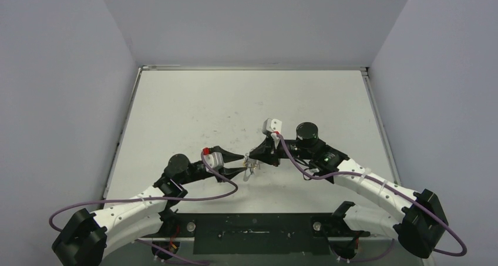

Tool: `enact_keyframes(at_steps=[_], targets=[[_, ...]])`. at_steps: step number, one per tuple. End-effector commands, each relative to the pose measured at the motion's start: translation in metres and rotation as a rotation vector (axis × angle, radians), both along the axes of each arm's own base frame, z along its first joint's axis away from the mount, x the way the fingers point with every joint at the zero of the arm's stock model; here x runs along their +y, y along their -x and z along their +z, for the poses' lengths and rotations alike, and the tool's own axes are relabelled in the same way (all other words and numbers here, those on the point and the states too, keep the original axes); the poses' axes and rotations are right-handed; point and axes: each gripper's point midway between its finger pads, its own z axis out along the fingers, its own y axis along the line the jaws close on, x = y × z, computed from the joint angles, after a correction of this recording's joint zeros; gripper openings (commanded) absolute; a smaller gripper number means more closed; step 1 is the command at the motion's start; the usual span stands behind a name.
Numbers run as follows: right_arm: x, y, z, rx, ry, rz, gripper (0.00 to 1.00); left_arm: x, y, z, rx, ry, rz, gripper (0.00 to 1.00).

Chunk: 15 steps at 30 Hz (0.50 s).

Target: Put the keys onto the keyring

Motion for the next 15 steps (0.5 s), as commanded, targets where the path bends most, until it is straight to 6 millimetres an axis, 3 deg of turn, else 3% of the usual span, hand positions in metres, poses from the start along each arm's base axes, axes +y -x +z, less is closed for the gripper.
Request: enact_keyframes(at_steps=[1,6,11,15], targets=[[0.006,0.004,0.028,-0.073,-0.089,0.049,0.00,0.000,-0.012,0.037,-0.070,0.091,0.058,0.37],[0.006,0.003,0.029,-0.076,-0.094,0.049,0.00,0.000,-0.007,0.045,-0.078,0.108,0.036,0.28],[0.006,0.002,0.029,-0.077,-0.093,0.043,0.00,0.004,-0.003,0.047,-0.084,0.123,0.036,0.39],[0.006,0.002,0.028,-0.075,-0.091,0.042,0.00,0.012,-0.006,0.054,-0.092,0.150,0.089,0.40]])
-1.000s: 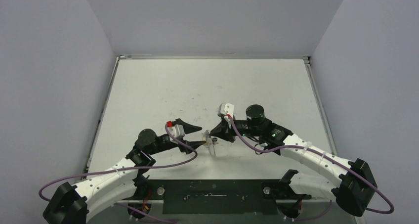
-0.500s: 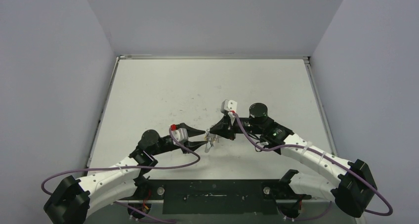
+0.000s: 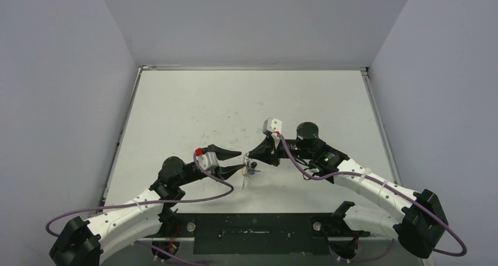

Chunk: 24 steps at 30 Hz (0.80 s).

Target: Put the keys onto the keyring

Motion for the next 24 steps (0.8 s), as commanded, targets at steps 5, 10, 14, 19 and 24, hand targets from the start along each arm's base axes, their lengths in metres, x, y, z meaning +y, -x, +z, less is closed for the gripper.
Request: enact_keyframes(at_steps=[5,10,14,19,24], targets=[[0.005,0.003,0.025,-0.059,-0.078,0.043,0.00,0.014,-0.009,0.044,-0.048,0.127,0.103,0.39],[0.007,0.004,0.027,-0.057,-0.082,0.055,0.00,0.009,-0.008,0.040,-0.033,0.102,0.076,0.35],[0.007,0.005,0.027,-0.055,-0.083,0.059,0.00,0.001,-0.005,0.036,-0.024,0.081,0.027,0.34],[0.007,0.005,0.028,-0.054,-0.085,0.063,0.00,-0.006,-0.006,0.035,-0.013,0.079,0.003,0.31],[0.008,0.005,0.028,-0.052,-0.083,0.065,0.00,-0.011,-0.010,0.038,-0.005,0.098,-0.002,0.17]])
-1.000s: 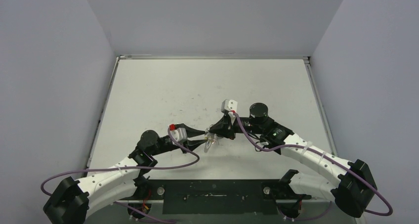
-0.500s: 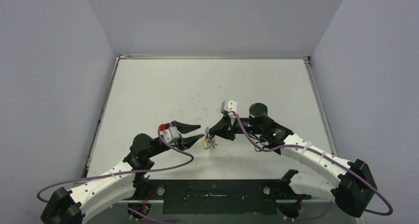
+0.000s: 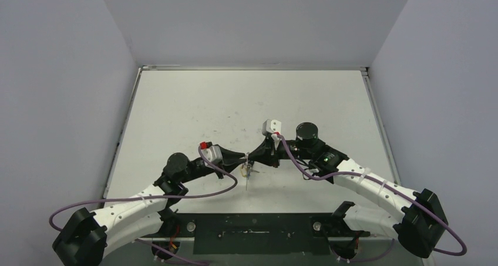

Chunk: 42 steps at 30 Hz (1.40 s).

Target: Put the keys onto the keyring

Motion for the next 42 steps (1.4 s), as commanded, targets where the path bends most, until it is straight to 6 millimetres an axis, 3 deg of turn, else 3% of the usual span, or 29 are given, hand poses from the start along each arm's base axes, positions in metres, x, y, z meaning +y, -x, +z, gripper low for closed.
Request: enact_keyframes(at_steps=[1,7,11,17,19,22,25,34,42], targets=[[0.006,-0.002,0.027,-0.069,-0.077,0.029,0.00,-0.008,-0.001,0.040,-0.065,0.092,-0.032,0.16],[0.006,-0.002,0.026,-0.067,-0.074,0.028,0.00,-0.011,0.000,0.039,-0.060,0.091,-0.050,0.12],[0.006,-0.003,0.023,-0.065,-0.067,0.022,0.00,-0.010,0.000,0.040,-0.058,0.096,-0.043,0.00],[0.002,-0.009,0.018,-0.074,-0.037,-0.016,0.00,-0.005,0.001,0.043,-0.052,0.096,-0.023,0.00],[-0.001,-0.012,0.019,-0.080,-0.029,-0.032,0.06,-0.003,-0.002,0.041,-0.041,0.073,-0.005,0.00],[-0.003,-0.014,0.018,-0.078,-0.016,-0.048,0.30,0.001,-0.005,0.039,-0.029,0.022,0.023,0.00],[-0.005,-0.015,0.018,-0.087,0.003,-0.049,0.42,0.002,-0.007,0.033,0.014,-0.040,0.035,0.00],[-0.010,-0.014,0.022,-0.142,0.053,-0.026,0.45,0.012,-0.006,0.013,0.102,-0.323,0.029,0.00],[0.001,-0.006,0.024,-0.133,0.040,0.057,0.44,0.021,-0.001,0.004,0.149,-0.505,-0.001,0.00]])
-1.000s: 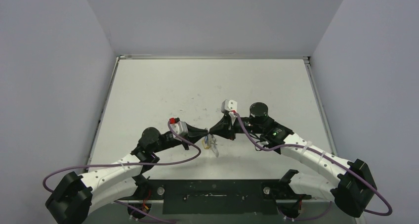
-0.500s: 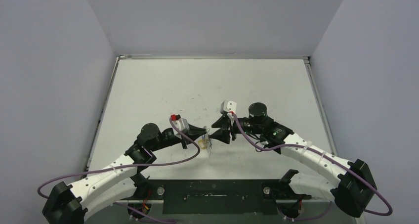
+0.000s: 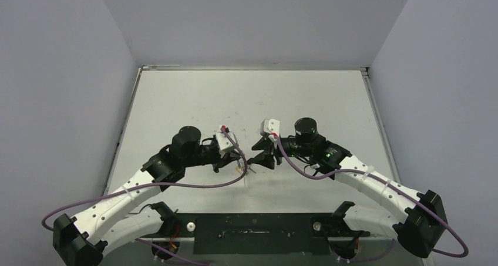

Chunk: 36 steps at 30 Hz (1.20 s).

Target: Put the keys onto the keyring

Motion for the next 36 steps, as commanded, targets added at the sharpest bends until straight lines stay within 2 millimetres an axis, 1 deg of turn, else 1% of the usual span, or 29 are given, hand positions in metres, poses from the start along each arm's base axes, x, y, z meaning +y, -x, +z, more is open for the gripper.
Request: enact_keyframes(at_steps=[1,6,9,16,18,20,23,28,29,30,36], targets=[[0.012,0.004,0.024,-0.054,-0.052,0.080,0.44,0.008,0.006,0.001,0.007,-0.107,-0.030,0.00],[0.027,0.011,0.019,-0.028,-0.051,0.132,0.41,0.006,0.007,-0.001,0.025,-0.132,-0.050,0.00],[0.034,0.009,0.018,-0.017,-0.070,0.140,0.39,0.004,0.008,-0.001,0.018,-0.130,-0.056,0.00],[0.044,0.004,0.009,0.011,-0.078,0.141,0.32,0.000,0.010,-0.001,0.015,-0.114,-0.071,0.00],[0.048,0.005,0.007,0.023,-0.082,0.151,0.27,-0.001,0.010,-0.002,0.014,-0.115,-0.071,0.00],[0.051,0.005,0.004,0.036,-0.080,0.158,0.19,0.000,0.010,-0.003,0.016,-0.118,-0.070,0.00],[0.052,0.004,0.001,0.048,-0.070,0.160,0.12,-0.001,0.010,-0.003,0.014,-0.117,-0.068,0.00],[0.049,0.006,-0.006,0.049,-0.039,0.168,0.10,-0.001,0.010,-0.003,0.010,-0.116,-0.067,0.00],[0.048,0.007,-0.006,0.047,-0.039,0.171,0.06,-0.001,0.010,-0.003,0.010,-0.115,-0.067,0.00],[0.048,0.007,-0.006,0.046,-0.040,0.174,0.00,0.000,0.010,-0.004,0.010,-0.117,-0.066,0.00],[0.047,0.009,-0.006,0.042,-0.041,0.179,0.00,0.002,0.007,-0.006,0.003,-0.117,-0.039,0.00]])
